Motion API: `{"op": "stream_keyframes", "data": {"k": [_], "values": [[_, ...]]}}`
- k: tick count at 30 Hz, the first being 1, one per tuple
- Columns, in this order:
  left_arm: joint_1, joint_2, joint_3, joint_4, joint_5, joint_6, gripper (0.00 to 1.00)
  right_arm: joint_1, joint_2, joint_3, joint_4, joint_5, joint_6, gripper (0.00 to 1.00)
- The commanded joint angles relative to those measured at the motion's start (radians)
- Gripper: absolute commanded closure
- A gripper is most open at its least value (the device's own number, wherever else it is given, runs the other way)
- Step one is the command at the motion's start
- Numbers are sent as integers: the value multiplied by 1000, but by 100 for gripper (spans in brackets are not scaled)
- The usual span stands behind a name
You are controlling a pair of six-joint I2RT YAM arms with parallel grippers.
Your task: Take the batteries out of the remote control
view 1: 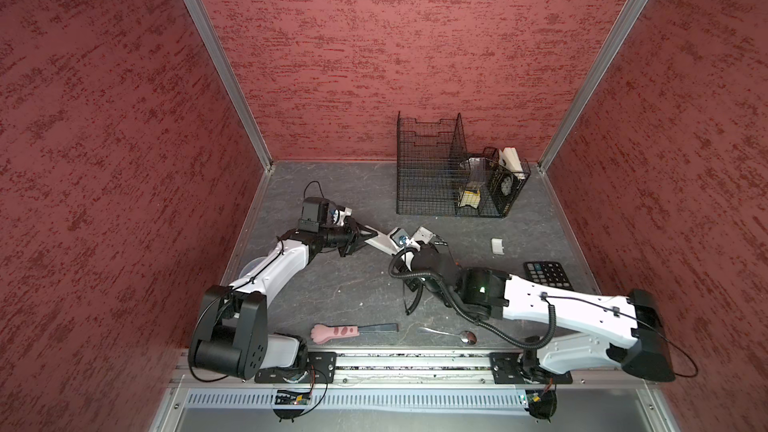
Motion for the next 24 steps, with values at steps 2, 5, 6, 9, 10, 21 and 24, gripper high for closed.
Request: {"op": "stream_keyframes", "data": {"k": [2, 5, 6, 9, 10, 21, 24], "values": [[-37, -24, -135, 618, -73, -199, 100, -60, -23, 11, -60, -67, 308, 54], [-78, 1, -207, 863, -115, -267, 100, -102, -41, 16, -74, -88, 432, 53], [-91, 11, -223, 922, -128, -280, 100, -122, -54, 13, -83, -94, 485, 53], [-120, 50, -271, 1087, -166, -330, 100, -195, -119, -56, -60, -133, 624, 52], [-127, 68, -286, 1148, -177, -353, 100, -221, -145, -89, -34, -160, 650, 52], [-230, 249, -334, 1474, -260, -438, 100, -424, -252, -196, -8, -340, 716, 52], [-243, 257, -338, 1475, -279, -432, 100, -452, -234, -189, -9, -380, 715, 51]]}}
